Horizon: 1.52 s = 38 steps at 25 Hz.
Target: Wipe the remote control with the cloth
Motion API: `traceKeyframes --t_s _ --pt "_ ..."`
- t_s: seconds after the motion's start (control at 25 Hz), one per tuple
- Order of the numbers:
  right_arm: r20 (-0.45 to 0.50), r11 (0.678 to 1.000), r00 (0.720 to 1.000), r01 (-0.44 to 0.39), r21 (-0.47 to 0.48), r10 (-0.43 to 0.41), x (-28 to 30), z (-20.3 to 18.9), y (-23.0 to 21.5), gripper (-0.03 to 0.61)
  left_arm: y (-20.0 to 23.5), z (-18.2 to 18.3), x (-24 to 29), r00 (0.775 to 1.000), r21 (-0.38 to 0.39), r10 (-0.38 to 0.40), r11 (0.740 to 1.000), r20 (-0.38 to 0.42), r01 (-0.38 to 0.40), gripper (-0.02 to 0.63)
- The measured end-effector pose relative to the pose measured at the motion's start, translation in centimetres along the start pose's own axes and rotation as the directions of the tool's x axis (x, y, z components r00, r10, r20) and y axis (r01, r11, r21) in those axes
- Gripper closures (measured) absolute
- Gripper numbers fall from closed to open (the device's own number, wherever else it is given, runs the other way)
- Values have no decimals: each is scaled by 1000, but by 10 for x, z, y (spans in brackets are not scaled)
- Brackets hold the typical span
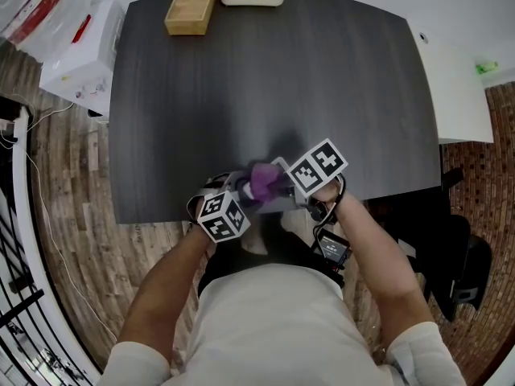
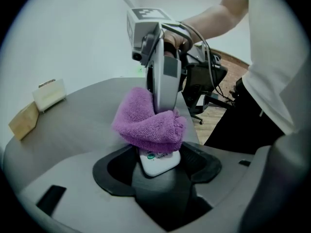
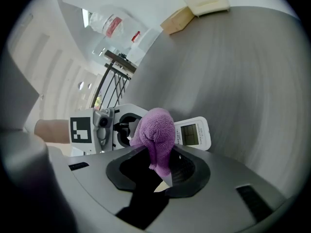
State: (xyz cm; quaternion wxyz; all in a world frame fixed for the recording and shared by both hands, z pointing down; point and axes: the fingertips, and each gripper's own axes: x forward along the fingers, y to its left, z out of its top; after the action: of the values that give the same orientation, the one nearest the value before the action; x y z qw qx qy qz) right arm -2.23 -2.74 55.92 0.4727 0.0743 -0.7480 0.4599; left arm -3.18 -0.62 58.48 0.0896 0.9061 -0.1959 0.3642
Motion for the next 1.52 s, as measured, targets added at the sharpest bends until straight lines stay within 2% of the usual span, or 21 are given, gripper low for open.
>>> traceKeyframes --t_s 0.6,0.88,1.0,1.16,1.28,1.4,1.44,1.52 --pt "75 988 997 5 154 -16 -27 -8 -38 469 0 -1 0 1000 -7 5 1000 -5 -5 339" --pt "116 977 986 98 189 -121 -50 -10 -68 469 1 -3 -1 1000 -26 12 1000 -11 -12 342" --pt "108 954 963 223 202 -248 -61 -17 -93 469 1 -4 -1 1000 -44 19 999 -16 -20 344" --pt "209 938 935 231 257 -287 -76 -15 -95 469 4 -5 -1 999 -101 35 994 -32 -38 344" --pt "267 931 902 280 236 -339 -71 -18 -84 469 8 -4 -1 995 -239 84 967 -46 -93 347" --pt "312 923 870 336 189 -381 -53 -17 -74 469 12 0 1 987 -400 140 903 -74 -158 345" --pt "322 921 864 347 177 -388 -49 -13 -71 469 13 1 2 985 -428 150 887 -89 -174 345" --pt "329 920 859 361 150 -391 -43 -2 -68 469 12 3 4 982 -450 151 873 -111 -185 345"
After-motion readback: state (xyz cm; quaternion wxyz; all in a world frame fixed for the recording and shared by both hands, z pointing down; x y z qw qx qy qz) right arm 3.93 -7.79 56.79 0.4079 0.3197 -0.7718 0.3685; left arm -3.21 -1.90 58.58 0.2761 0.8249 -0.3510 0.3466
